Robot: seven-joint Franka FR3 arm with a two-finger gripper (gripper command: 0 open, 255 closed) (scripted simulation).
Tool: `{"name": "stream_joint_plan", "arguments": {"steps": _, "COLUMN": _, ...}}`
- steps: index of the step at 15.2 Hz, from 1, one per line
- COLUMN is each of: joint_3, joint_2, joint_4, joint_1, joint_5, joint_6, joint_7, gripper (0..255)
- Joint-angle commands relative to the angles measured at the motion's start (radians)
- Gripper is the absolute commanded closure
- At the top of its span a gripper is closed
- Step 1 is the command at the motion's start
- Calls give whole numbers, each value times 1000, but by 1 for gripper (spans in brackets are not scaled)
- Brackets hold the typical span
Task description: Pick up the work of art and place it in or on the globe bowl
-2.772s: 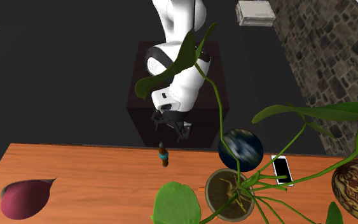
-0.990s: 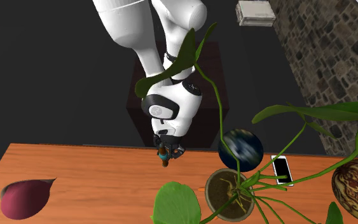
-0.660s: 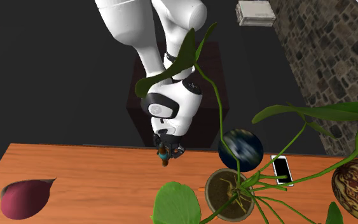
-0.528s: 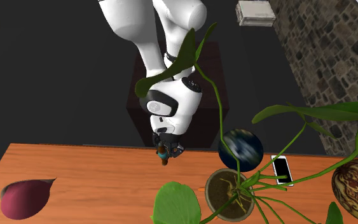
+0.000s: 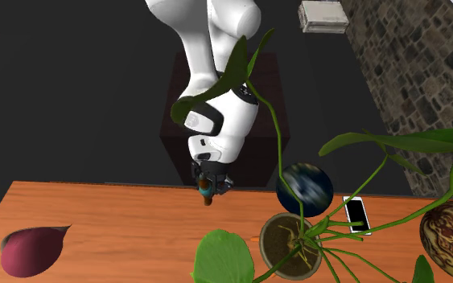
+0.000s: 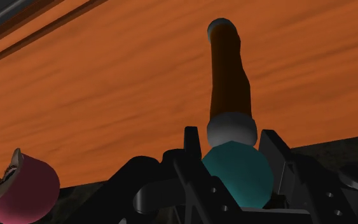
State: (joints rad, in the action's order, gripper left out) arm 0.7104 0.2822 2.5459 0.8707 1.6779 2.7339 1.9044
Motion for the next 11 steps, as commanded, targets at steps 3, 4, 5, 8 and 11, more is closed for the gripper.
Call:
{"name": "stream_joint_plan", "arguments": {"steps": 3, "joint_3": 22, "joint_2": -83, "joint_4": 27, "joint_1": 19, "joint_5": -121, "joint_6": 43, "joint_7": -96, "gripper": 255}}
{"name": "stream_joint_plan", "arguments": {"steps": 4, "joint_3": 28, "joint_2": -104, "joint_4": 35, "joint_1": 24, "joint_5": -154, "joint_6": 54, "joint_7": -123, "gripper": 255}}
{"name": "stream_joint_plan", "arguments": {"steps": 5, "joint_3": 34, "joint_2": -127, "joint_4": 42, "joint_1": 30, "joint_5": -189, "joint_6": 65, "joint_7": -152, "gripper": 255}}
{"name": "stream_joint_plan", "arguments": {"steps": 8, "joint_3": 52, "joint_2": -196, "joint_4": 68, "joint_1": 45, "joint_5": -309, "joint_6": 99, "joint_7": -250, "gripper": 255}}
{"name": "stream_joint_plan", "arguments": {"steps": 11, "joint_3": 68, "joint_2": -269, "joint_4": 96, "joint_1": 54, "joint_5": -455, "joint_6": 131, "joint_7": -370, "gripper": 255}}
